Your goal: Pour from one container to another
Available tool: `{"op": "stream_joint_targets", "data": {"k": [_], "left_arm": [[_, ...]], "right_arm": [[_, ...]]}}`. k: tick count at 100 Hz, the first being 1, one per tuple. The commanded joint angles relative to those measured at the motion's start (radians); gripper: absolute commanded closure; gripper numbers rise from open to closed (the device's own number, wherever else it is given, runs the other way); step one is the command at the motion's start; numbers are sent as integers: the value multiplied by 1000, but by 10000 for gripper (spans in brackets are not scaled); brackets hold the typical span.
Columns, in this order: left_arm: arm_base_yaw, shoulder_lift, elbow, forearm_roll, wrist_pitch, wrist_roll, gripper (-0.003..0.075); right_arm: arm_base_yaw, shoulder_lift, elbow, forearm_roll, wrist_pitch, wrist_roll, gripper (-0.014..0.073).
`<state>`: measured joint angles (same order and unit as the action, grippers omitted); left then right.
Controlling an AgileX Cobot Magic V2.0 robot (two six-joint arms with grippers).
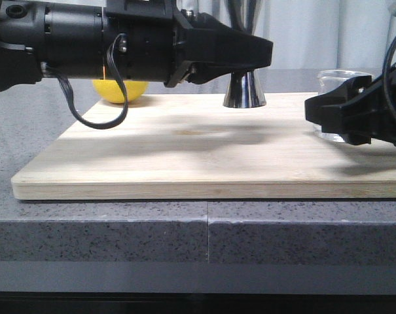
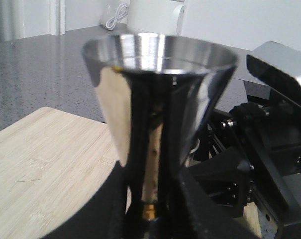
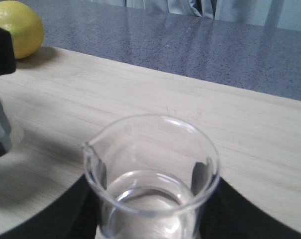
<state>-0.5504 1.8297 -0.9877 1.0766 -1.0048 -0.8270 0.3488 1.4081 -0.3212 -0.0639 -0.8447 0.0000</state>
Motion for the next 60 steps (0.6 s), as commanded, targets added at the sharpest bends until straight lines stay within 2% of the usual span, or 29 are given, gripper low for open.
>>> {"op": "stream_joint_targets", "data": {"k": [1,21,40,49,60], "left_arm": [[-3,-57,-27,-48,-80,-9,741],[-3,-57,-27,-37,-98,-11,741],[-3,-57,-27,-14,-108,-14,741],[-3,-57,-27,1,-108,-24,741],[-3,-57,-27,25,-108,-41,741]], "right_arm": [[-5,-18,-26,5,-88,-14,366],[-5,-30,-26,5,-148,-14,366],[-5,-88,-26,16,-124,-14,366],[-5,-124,-37,16,-72,-14,366],[-5,-179,-89,3,78,-14,366]]}}
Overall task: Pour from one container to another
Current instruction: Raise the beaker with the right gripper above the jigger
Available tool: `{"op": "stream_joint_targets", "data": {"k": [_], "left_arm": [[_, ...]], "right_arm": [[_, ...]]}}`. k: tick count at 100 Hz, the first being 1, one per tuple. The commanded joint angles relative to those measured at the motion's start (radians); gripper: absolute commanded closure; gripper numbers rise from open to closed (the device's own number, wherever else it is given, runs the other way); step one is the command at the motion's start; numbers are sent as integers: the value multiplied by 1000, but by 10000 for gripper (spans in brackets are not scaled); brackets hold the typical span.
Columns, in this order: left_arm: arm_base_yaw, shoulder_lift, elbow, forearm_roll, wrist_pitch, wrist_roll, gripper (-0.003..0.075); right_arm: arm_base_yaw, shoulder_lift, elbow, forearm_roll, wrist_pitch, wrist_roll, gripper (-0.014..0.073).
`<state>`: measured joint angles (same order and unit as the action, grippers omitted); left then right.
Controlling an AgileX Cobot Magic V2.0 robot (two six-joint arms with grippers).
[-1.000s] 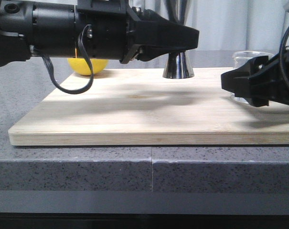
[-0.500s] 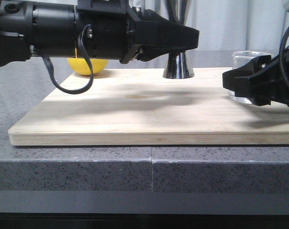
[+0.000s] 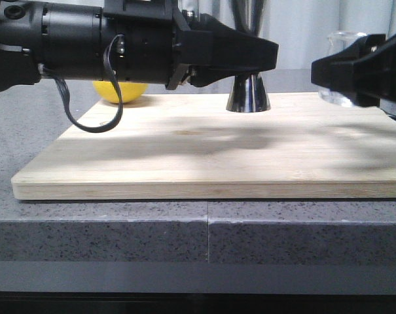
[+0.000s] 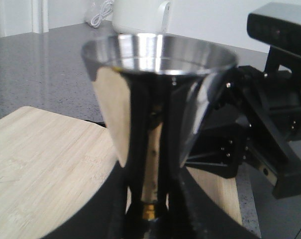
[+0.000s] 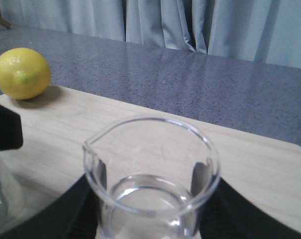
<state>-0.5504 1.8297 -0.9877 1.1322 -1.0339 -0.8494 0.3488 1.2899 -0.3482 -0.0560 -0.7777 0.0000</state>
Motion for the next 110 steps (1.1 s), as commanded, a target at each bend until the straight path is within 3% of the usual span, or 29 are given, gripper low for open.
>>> {"op": "stream_joint_targets", "data": {"k": [1,41,74,110], "left_arm": [[-3,-57,-27,-31,-79,-18,741],[-3,-57,-27,-20,-81,-18,741],[-3,-57,-27,-17,-103,-18,741],[-3,-57,-27,5,-133,-30,741]], "right_arm": [[-5,-68,-67,-7,20,-14,366],[-5,-207,-350,-195,421,-14,366],[45,-228,-477,-297,586,-14,366],[137,-228,-543,-412,663,-14,366]]}}
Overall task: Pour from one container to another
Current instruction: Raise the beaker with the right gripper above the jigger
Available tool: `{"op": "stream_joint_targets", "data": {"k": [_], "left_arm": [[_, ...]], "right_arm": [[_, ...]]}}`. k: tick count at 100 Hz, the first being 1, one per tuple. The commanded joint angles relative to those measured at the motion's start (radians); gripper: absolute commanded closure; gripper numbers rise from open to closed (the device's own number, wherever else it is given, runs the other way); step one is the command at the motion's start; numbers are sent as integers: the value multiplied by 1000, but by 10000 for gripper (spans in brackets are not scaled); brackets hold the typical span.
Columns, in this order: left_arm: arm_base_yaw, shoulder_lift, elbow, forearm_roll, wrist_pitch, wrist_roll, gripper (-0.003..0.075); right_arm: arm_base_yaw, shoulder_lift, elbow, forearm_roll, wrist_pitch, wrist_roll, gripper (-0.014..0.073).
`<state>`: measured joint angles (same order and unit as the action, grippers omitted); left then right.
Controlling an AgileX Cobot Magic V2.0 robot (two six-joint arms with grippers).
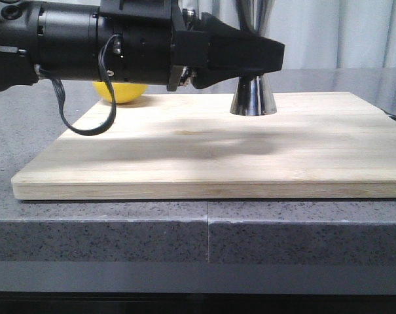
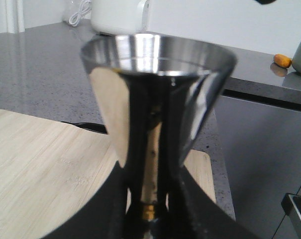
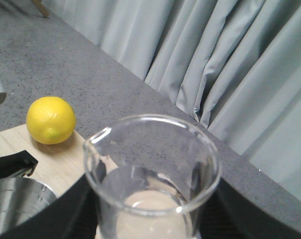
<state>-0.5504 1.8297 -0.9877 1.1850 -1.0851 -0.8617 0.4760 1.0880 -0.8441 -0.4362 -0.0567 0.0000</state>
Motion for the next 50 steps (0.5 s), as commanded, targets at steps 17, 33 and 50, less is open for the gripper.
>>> {"op": "stream_joint_targets", "data": {"k": [17,33,50], "left_arm": [[-3,-57,-27,-29,-90,-25,741],[-3,-57,-27,-26,-112,-25,741],[-3,-57,-27,-25,-120,-25,741]], "right_arm": [[25,-26,-51,-94,-25,-14,366],[27,-26,-51,-129,-2,-14,366],[27,-26,-51,-176,10,-14,366]]}}
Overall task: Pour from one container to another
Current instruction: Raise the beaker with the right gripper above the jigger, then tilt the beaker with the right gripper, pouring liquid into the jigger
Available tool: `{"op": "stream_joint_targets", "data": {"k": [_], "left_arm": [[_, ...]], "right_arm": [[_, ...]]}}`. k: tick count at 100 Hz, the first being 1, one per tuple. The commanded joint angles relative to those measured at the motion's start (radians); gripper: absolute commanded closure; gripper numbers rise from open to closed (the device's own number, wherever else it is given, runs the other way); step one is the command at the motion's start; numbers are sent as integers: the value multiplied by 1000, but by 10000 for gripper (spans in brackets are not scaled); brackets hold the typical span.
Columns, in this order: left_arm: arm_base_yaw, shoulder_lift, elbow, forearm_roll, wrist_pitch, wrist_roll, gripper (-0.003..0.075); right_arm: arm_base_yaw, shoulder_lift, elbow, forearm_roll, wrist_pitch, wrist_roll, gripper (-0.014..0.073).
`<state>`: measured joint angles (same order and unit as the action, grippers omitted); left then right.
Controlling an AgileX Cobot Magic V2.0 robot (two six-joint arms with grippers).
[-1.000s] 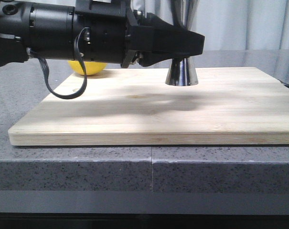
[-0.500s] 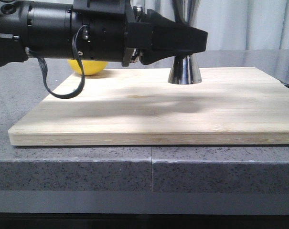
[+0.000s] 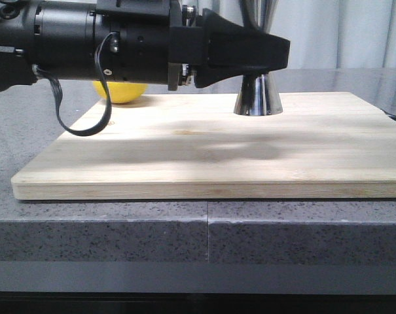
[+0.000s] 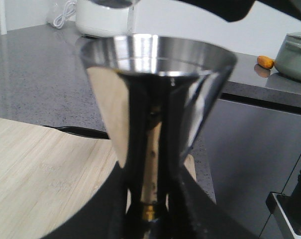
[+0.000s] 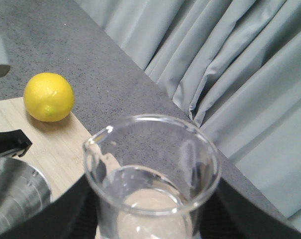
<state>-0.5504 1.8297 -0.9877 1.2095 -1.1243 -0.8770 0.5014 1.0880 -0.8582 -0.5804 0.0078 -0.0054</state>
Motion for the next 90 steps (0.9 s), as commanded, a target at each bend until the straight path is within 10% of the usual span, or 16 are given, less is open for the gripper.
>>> {"op": "stream_joint_targets", "data": {"k": [1,90], "left_arm": [[-3,-57,-27,-49,-81,-9,741],[-3,-57,-27,-3,-93,-16,741]], "right_arm": [[1,-26,-37,-33,-52,-9,366],[33,-26,-37,-203,-35,-9,366]]}}
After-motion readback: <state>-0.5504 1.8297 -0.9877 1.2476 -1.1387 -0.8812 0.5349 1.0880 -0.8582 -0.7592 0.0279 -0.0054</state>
